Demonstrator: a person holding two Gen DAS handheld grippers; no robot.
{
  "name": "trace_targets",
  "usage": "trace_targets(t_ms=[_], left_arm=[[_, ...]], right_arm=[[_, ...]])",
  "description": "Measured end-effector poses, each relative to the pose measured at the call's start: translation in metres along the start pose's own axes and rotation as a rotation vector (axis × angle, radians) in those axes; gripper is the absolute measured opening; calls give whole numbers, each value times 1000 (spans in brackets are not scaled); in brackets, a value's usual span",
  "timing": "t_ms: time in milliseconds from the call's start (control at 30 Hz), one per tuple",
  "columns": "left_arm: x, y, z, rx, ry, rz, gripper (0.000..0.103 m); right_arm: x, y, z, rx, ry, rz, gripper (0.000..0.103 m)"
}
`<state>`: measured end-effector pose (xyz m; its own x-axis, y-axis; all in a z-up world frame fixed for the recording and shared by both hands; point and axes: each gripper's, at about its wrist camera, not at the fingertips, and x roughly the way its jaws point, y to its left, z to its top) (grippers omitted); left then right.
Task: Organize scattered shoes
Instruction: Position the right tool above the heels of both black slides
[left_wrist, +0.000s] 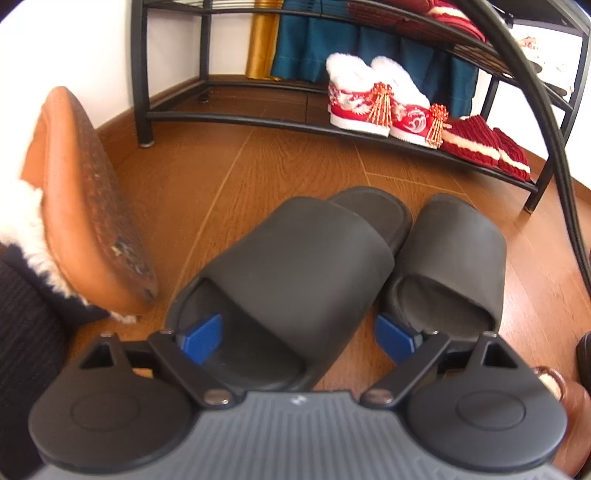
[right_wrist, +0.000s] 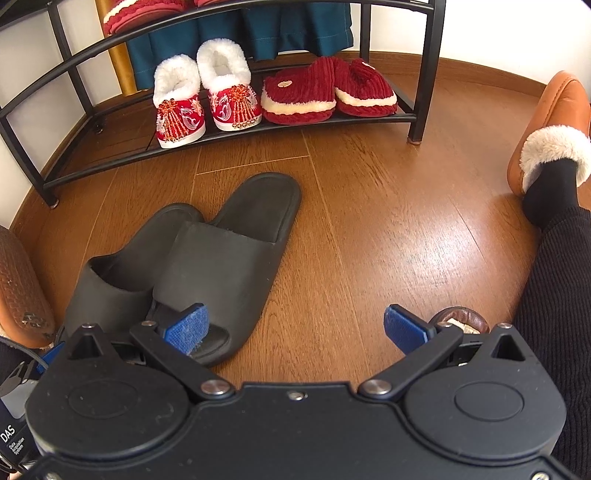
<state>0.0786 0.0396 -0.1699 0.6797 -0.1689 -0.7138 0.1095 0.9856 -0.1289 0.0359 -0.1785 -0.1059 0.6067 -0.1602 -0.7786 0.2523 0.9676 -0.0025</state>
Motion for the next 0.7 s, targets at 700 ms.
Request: trace_targets(t_ms=[700], left_arm=[[11, -11, 2, 30, -43, -21, 68]], right_arm=[[9, 3, -3, -5, 24, -5, 103]])
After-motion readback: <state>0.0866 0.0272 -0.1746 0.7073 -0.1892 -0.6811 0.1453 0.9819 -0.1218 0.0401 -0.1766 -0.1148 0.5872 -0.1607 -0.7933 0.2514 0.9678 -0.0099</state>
